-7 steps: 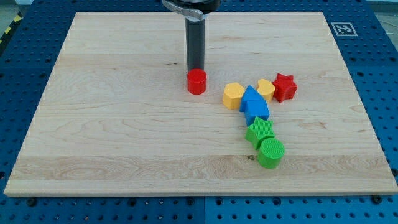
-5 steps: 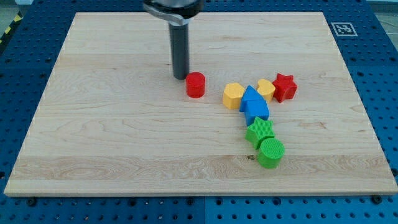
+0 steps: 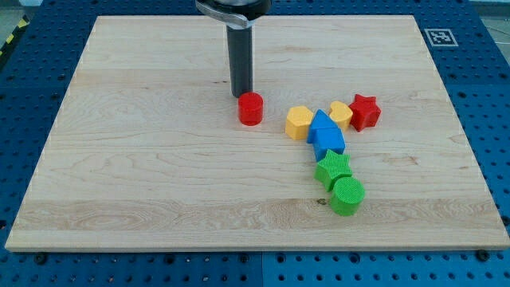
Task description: Place the red circle towards the left side of the yellow hexagon
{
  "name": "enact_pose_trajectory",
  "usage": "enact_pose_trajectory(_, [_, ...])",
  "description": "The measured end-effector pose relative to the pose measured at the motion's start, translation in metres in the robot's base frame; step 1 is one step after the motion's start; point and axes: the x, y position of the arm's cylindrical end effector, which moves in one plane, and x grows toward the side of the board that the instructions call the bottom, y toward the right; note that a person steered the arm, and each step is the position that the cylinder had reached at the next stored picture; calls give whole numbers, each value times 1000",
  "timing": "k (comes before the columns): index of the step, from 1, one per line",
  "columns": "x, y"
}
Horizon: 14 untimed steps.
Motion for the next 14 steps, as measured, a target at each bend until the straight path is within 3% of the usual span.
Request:
enact_pose_trajectory(3, [22, 1])
enact_pose_trajectory(6, [35, -46])
enact_pose_trajectory(14, [48, -3])
